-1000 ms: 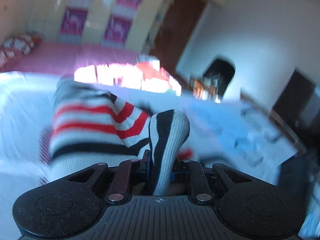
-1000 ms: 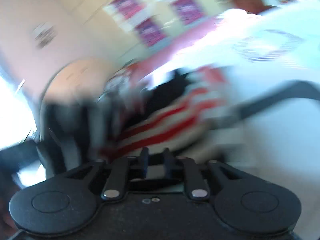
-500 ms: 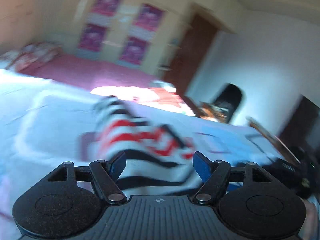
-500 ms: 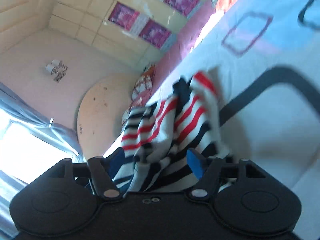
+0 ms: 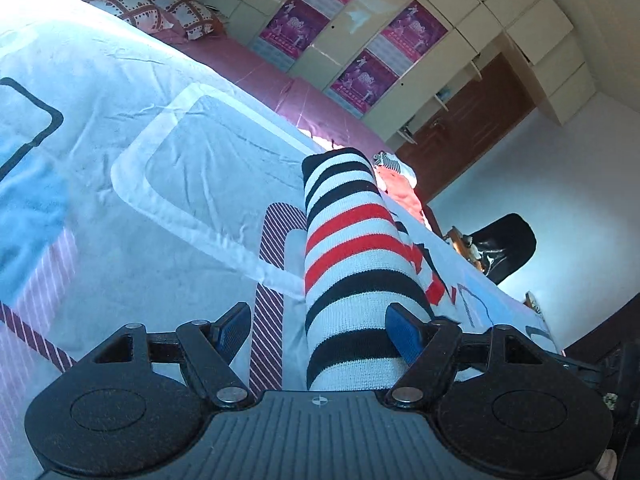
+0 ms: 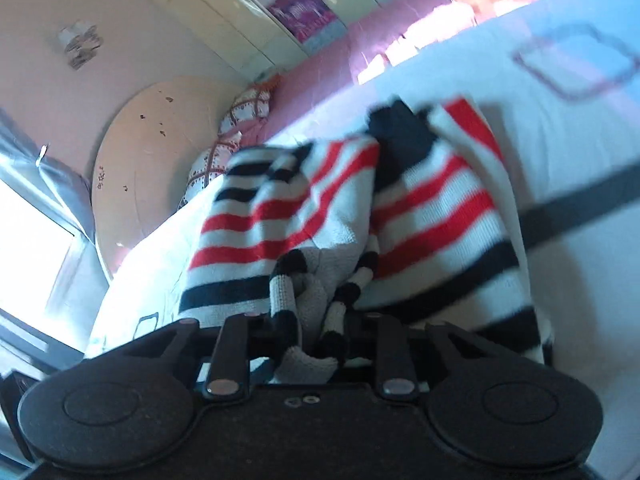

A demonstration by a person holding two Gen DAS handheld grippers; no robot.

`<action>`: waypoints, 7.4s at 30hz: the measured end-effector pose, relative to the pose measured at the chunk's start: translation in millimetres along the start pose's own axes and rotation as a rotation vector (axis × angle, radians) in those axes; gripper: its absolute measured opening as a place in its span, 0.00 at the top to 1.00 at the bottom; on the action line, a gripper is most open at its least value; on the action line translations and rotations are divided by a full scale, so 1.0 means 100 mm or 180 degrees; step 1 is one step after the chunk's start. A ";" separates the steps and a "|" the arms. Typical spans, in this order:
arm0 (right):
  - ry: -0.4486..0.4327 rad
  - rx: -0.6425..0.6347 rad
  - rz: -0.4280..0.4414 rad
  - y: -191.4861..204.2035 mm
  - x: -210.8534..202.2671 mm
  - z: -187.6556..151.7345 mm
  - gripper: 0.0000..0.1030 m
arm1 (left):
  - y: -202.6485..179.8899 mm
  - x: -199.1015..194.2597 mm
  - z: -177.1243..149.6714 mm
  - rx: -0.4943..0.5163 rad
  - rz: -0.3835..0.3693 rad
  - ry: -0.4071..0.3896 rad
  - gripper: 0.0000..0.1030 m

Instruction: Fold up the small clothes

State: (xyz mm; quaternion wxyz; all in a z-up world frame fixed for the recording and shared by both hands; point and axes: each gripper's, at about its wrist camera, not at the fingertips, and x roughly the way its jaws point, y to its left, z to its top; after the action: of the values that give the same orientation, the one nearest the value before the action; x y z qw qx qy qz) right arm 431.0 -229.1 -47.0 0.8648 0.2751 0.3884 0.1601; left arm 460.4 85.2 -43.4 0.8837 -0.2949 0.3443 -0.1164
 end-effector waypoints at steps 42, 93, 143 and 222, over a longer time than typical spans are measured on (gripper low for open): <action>-0.0357 -0.0474 -0.0542 -0.39 -0.29 -0.07 0.61 | -0.42 0.47 -0.06 0.0469 0.0283 0.0196 0.29; -0.0302 -0.0534 -0.0571 -0.41 -0.35 0.08 0.99 | -1.07 0.64 -0.11 0.1494 -0.0050 0.0434 0.40; -0.0483 -0.1568 -0.0866 -0.02 -0.06 0.40 0.72 | -1.48 0.80 0.11 0.2089 0.0341 0.0211 0.31; 0.0700 -0.0384 0.0701 1.45 1.38 -0.56 0.64 | 2.35 -1.73 0.67 -0.0226 0.0051 -0.0295 0.38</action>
State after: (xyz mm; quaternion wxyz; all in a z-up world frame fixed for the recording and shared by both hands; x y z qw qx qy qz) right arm 468.2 -26.2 -71.4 0.8092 0.2444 0.4379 0.3060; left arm 379.0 373.3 -52.5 0.8886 -0.3284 0.3093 -0.0832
